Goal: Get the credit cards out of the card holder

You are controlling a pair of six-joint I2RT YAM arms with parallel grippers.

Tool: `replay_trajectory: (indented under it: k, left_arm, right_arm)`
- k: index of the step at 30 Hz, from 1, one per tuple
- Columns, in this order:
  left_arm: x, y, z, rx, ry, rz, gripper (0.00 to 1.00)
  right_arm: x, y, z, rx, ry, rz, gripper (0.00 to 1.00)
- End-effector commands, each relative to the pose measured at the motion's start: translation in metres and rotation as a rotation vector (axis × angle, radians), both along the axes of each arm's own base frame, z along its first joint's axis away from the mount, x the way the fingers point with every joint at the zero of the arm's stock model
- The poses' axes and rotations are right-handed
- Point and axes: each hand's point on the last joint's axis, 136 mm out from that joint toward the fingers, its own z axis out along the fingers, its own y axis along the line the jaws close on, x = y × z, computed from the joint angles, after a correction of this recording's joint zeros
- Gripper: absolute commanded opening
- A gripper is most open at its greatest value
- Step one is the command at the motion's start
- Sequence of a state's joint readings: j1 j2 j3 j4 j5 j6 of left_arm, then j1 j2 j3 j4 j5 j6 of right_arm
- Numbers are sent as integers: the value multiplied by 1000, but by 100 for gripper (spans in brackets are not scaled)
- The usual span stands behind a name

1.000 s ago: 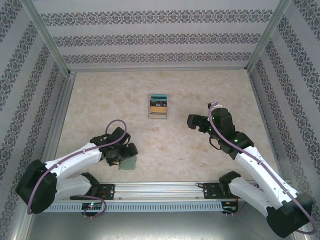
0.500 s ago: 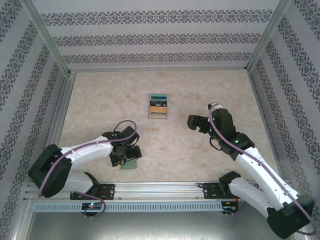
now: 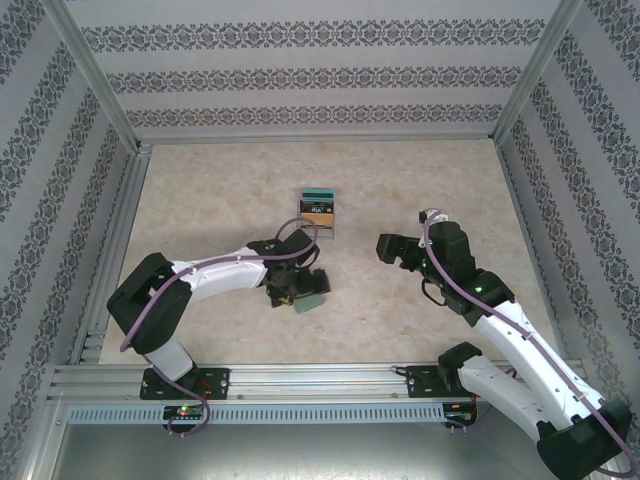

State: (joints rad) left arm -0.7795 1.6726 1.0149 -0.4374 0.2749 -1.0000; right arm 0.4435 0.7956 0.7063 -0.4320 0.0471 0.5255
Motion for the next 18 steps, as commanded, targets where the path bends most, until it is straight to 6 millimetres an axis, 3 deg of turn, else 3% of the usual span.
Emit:
replay_trajectory:
  k: [1,4,8,14,18]
  left_arm:
    - [19,-35,21,-110,-91,-73,95]
    - [22,-33,22,-86,-101,-71,96]
    - [20,-16,26,-40,-129,-58,99]
    - [16,35,44,14,-197,43,99]
    - [7,77,52,71,-226,138,99]
  right_arm:
    - [-5,1,-9,-13,28,3,98]
    - [-5,4,-14,-27,66,18,98]
    - [-4,16,-21,-48,101,62,98]
    - [-3,48,-31,-111,142,195,98]
    - [-2,77,-39,-159,182,312,82]
